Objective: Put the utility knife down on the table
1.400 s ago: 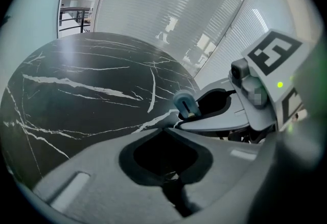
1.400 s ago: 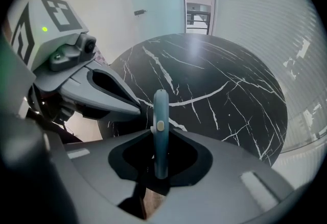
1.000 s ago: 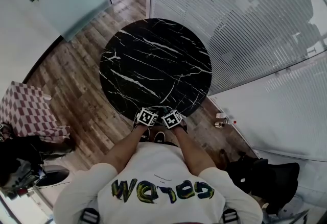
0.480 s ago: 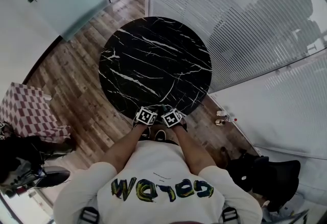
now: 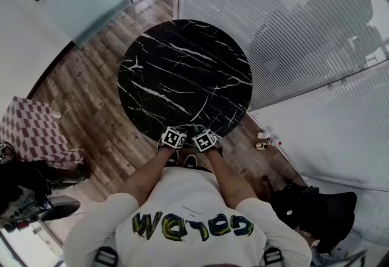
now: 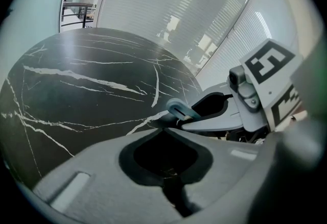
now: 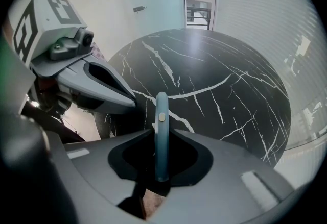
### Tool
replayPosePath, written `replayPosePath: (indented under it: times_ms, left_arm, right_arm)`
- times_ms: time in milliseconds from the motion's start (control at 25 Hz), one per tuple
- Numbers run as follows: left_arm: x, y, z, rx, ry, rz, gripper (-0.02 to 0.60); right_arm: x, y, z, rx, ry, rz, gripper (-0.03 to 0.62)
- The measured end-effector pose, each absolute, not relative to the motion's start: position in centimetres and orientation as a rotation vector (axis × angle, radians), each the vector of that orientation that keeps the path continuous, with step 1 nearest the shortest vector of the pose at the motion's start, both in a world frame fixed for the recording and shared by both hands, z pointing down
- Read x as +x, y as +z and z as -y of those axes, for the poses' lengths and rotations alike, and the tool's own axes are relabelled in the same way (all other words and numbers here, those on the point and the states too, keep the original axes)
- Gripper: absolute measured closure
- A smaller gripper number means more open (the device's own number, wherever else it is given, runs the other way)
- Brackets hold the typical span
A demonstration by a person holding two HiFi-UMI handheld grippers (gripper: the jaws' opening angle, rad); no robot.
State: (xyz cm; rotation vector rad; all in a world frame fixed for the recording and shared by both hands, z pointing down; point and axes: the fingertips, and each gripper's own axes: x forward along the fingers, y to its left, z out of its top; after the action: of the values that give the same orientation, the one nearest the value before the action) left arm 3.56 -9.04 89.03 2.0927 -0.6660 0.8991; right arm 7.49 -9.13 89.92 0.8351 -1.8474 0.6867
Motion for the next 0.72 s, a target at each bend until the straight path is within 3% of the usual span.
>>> replayPosePath:
  times_ms: [720]
  left_arm:
    - [3.89,88.12,9.25,2.095,0.871,0.665,0.58]
  right_arm:
    - [7.45,89.97,9.06,0.829,0.687,1.849,0.513]
